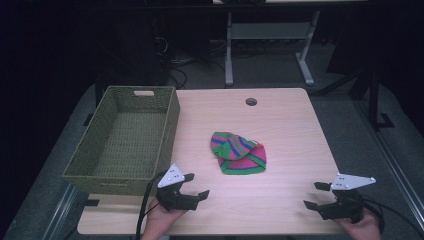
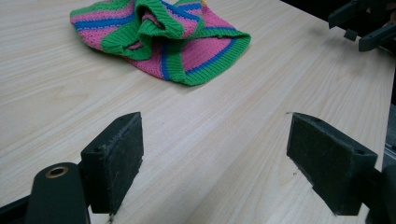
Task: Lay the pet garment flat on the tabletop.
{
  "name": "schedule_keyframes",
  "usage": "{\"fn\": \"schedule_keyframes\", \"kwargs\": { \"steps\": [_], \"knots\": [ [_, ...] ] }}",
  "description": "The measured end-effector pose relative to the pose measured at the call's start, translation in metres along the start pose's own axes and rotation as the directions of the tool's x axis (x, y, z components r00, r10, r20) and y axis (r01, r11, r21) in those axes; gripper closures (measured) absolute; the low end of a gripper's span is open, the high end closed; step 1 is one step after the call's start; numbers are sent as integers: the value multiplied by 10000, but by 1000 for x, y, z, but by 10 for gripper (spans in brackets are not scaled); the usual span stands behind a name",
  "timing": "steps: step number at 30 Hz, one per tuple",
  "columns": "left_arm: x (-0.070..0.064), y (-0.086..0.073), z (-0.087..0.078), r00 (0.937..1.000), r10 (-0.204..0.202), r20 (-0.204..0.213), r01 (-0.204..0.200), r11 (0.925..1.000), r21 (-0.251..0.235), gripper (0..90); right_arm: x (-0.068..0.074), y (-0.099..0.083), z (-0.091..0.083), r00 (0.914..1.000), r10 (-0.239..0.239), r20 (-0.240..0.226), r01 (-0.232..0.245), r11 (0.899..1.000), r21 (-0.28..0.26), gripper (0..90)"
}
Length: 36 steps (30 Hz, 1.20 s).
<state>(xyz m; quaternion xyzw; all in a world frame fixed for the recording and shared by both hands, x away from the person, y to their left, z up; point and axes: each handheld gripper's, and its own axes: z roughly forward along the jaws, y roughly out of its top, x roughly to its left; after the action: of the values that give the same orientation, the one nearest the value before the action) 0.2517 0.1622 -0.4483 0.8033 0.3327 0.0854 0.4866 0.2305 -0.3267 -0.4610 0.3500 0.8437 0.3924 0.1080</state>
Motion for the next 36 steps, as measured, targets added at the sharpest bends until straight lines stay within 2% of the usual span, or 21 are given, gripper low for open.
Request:
{"fn": "schedule_keyframes", "kwargs": {
  "steps": [5,7,11,15,16,18,21,25,27,31,33,36],
  "knots": [
    [-1,1,3,9999,129,39,-130,9998,132,184,1,1,4,9999,-93,-74,93,9999,92,206],
    [-3,1,3,9996,289,-78,-288,9995,151,184,3,2,6,9998,-135,-127,138,9998,170,206],
    [-2,0,2,9997,230,-87,-230,9997,74,184,3,4,7,9998,-135,-170,137,9999,89,197],
    [-2,-1,1,9996,266,-114,-265,9995,148,184,6,12,9,9994,-241,-243,241,9997,-9,186],
    [-3,-2,0,9996,238,-138,-236,9996,127,183,7,15,12,9988,-463,-132,463,9989,10,186],
    [-3,-2,-2,9997,218,-117,-217,9998,50,182,9,19,14,9985,-533,-137,533,9986,34,186],
    [-2,-1,-1,9997,248,-89,-248,9996,93,183,11,24,19,9979,-568,-319,571,9983,75,184],
    [-3,0,-1,9982,527,-296,-529,9986,-41,185,13,31,22,9971,-686,-315,691,9975,147,185],
    [-3,1,-1,9989,389,-245,-395,9990,-224,185,12,36,24,9972,-648,-378,652,9978,83,175],
    [-4,1,0,9985,503,-194,-504,9987,-88,185,12,40,28,9962,-673,-558,684,9975,181,170],
    [-5,0,2,9989,453,-125,-454,9990,-34,185,11,44,31,9948,-774,-657,805,9958,446,162],
    [-4,0,3,9992,382,-79,-382,9993,-7,185,10,46,33,9952,-633,-744,672,9964,515,154]
  ]
}}
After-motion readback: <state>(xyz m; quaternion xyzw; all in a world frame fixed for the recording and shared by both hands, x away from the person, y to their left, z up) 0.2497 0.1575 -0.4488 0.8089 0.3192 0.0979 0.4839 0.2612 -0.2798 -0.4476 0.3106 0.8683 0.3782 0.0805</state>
